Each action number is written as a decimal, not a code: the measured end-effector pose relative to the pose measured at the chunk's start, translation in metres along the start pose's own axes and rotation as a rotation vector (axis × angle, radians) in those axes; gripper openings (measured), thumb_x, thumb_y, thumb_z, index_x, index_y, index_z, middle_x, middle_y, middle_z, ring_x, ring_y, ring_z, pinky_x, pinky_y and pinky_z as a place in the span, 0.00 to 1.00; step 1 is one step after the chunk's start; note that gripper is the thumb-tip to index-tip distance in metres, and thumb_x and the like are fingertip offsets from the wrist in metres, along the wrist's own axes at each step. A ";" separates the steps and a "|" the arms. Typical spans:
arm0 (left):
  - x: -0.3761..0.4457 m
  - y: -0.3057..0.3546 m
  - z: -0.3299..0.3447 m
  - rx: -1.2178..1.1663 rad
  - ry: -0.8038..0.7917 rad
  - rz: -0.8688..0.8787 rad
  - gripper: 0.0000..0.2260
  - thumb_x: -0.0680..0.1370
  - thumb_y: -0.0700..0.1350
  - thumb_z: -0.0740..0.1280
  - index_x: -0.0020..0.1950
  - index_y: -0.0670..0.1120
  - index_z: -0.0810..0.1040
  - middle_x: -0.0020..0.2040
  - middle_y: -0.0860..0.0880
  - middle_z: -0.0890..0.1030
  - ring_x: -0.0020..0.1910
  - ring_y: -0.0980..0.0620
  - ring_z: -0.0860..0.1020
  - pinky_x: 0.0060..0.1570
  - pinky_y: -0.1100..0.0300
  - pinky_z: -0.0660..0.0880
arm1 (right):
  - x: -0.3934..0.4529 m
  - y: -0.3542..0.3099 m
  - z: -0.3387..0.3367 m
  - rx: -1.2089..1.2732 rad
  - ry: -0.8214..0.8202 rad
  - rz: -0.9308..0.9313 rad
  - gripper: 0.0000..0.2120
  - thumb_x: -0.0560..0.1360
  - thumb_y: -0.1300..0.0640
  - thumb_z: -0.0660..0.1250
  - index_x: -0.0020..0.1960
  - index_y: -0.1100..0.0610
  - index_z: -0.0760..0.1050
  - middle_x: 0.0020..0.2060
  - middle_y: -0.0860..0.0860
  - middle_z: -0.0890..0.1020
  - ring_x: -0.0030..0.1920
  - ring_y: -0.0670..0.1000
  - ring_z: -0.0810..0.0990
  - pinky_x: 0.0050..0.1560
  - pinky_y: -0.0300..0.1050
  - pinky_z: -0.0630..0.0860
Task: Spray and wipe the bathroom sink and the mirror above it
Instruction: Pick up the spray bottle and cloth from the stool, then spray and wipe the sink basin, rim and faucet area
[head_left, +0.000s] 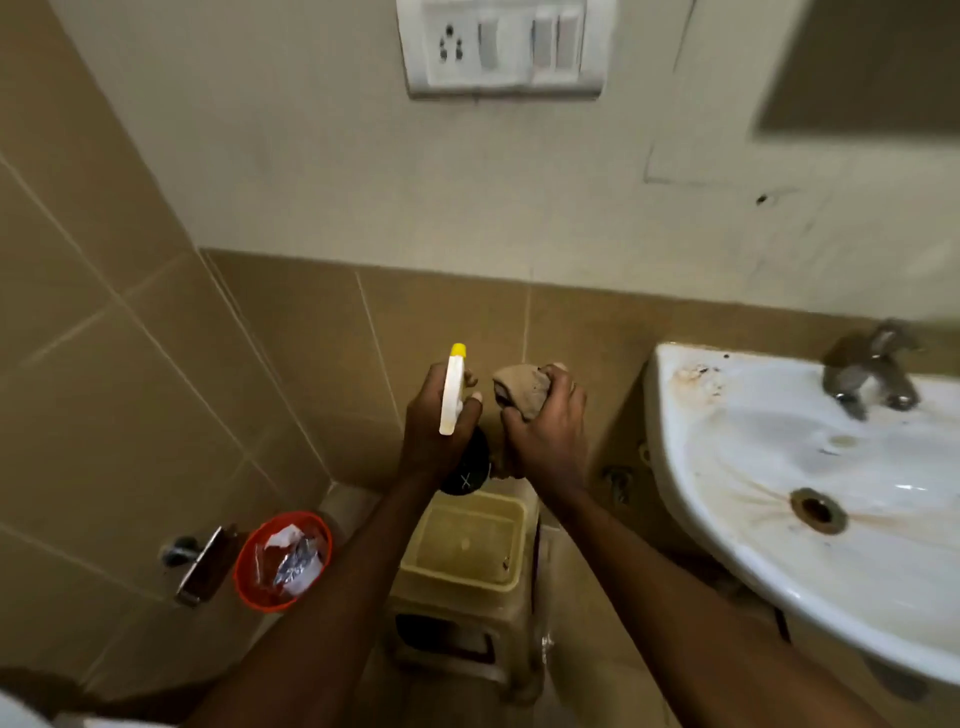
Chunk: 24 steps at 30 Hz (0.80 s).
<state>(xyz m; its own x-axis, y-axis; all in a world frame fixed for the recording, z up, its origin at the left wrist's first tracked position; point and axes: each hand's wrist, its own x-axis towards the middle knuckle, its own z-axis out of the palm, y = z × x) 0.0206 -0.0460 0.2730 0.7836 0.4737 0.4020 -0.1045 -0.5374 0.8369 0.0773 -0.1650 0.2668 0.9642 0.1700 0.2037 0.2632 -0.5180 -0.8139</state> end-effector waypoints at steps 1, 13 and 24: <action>0.002 0.020 0.001 -0.014 0.010 0.012 0.11 0.73 0.43 0.64 0.53 0.41 0.74 0.44 0.55 0.77 0.44 0.54 0.77 0.45 0.63 0.73 | 0.001 -0.010 -0.018 0.009 0.027 -0.023 0.30 0.69 0.50 0.70 0.67 0.52 0.63 0.61 0.54 0.69 0.55 0.55 0.74 0.48 0.46 0.72; -0.006 0.250 0.083 -0.106 -0.074 0.168 0.06 0.73 0.42 0.64 0.49 0.44 0.74 0.40 0.49 0.78 0.36 0.56 0.75 0.36 0.70 0.69 | 0.007 -0.022 -0.258 0.031 0.288 -0.098 0.27 0.68 0.54 0.72 0.63 0.57 0.66 0.61 0.54 0.69 0.56 0.58 0.75 0.48 0.45 0.71; -0.019 0.390 0.208 -0.189 -0.135 0.238 0.04 0.75 0.41 0.64 0.48 0.43 0.73 0.38 0.48 0.77 0.35 0.51 0.74 0.37 0.61 0.71 | 0.037 0.016 -0.445 0.035 0.457 -0.135 0.28 0.69 0.53 0.73 0.64 0.57 0.65 0.62 0.55 0.69 0.57 0.55 0.75 0.49 0.44 0.72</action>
<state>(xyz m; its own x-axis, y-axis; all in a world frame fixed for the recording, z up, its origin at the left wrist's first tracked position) 0.0925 -0.4100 0.5138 0.7964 0.2465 0.5522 -0.3965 -0.4766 0.7846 0.1316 -0.5402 0.5035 0.8391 -0.1559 0.5211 0.3937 -0.4871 -0.7796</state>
